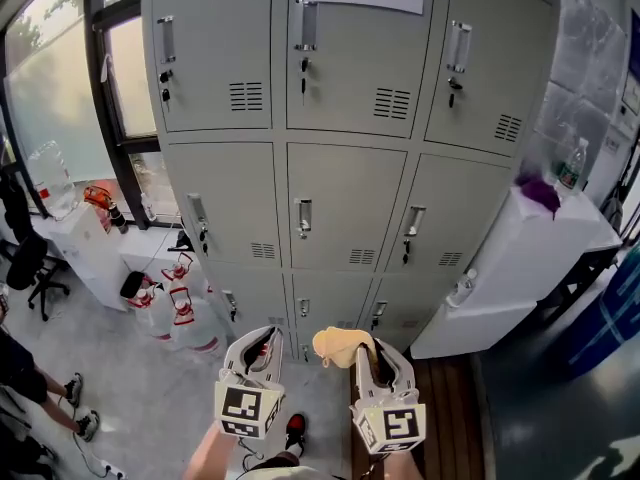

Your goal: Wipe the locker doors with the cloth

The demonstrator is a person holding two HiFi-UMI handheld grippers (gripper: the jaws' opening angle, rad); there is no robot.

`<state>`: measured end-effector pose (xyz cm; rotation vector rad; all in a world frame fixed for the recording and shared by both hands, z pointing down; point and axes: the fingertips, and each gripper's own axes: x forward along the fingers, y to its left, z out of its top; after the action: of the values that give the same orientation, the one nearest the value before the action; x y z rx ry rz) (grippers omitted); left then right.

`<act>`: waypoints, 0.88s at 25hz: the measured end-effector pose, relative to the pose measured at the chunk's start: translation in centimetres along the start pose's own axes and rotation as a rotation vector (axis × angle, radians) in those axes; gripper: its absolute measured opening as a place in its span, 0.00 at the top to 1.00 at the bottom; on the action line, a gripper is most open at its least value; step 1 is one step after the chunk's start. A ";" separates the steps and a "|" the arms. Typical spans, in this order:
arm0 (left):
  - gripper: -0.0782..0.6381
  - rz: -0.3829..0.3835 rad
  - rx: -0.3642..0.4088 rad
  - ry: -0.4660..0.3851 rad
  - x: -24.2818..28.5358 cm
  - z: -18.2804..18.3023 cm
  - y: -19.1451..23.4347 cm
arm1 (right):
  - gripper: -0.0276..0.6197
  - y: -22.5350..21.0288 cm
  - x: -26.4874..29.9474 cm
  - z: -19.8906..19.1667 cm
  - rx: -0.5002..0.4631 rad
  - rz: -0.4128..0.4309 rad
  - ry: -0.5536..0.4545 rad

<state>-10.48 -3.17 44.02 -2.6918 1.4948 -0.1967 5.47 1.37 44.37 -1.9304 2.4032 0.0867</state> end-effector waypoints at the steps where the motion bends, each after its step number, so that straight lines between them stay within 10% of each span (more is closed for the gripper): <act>1: 0.84 -0.002 0.001 -0.001 1.3 0.2 0.9 | 0.85 -0.2 1.5 0.2 0.001 -0.003 -0.003; 22: 0.84 -0.020 0.004 -0.025 16.2 1.5 11.9 | 0.85 -2.1 20.5 0.6 0.001 -0.001 -0.031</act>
<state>-11.80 -23.22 42.53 -2.6967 1.4603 -0.1665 3.15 -19.04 42.10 -1.9150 2.3827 0.1150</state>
